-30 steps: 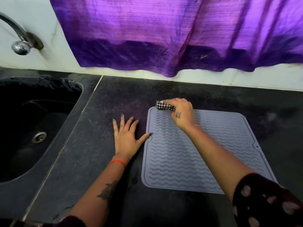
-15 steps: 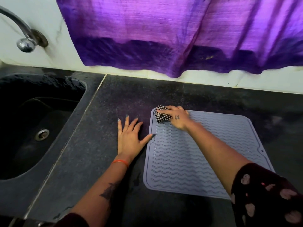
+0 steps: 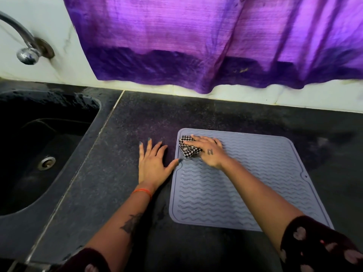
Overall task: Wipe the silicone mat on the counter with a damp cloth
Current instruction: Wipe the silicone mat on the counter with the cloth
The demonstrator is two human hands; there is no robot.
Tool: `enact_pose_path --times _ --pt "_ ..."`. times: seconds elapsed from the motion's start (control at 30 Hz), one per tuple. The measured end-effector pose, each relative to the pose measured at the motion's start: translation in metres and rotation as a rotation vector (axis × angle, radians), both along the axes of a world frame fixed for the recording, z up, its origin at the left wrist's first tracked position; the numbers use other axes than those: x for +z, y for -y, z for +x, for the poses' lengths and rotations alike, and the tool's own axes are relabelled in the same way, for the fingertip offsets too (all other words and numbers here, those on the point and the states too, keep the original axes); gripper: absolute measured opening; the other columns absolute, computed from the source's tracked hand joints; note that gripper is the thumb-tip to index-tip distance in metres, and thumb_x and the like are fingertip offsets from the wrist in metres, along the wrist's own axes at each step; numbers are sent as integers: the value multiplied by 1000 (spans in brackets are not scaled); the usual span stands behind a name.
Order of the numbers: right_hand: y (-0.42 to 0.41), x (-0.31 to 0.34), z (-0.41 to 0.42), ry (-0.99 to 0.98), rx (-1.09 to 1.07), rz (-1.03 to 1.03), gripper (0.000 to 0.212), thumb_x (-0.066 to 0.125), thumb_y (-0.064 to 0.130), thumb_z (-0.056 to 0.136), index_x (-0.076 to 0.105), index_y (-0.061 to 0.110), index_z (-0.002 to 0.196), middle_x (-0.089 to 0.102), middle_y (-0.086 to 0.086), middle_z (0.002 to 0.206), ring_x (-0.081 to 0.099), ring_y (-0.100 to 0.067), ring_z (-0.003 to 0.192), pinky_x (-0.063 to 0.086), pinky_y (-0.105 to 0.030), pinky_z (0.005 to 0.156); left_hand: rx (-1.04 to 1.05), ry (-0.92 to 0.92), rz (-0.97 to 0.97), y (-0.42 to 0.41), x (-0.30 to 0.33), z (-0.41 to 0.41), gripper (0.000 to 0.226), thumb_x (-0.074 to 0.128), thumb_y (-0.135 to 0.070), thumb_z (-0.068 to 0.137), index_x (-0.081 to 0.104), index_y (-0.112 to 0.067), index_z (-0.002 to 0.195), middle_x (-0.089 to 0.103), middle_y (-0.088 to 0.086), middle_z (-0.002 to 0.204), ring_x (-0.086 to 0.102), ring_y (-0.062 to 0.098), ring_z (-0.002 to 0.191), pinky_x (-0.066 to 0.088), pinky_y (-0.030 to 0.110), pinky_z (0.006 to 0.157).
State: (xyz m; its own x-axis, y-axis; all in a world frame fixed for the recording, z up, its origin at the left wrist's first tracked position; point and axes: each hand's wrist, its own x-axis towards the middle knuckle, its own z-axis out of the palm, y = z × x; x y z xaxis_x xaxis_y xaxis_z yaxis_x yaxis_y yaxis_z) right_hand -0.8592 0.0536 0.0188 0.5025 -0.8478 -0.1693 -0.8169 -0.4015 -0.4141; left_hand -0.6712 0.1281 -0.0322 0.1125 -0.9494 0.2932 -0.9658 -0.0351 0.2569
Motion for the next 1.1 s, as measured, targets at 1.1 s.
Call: enact_pose_path --times 1.1 --pt "-123 -31 -16 31 -44 -223 74 44 9 83 22 49 141 9 21 153 0 -14 144 -21 -42 108 -16 23 44 2 -1 -1 77 18 -62 82 53 -13 130 48 8 140 20 30 142 -7 42 116"
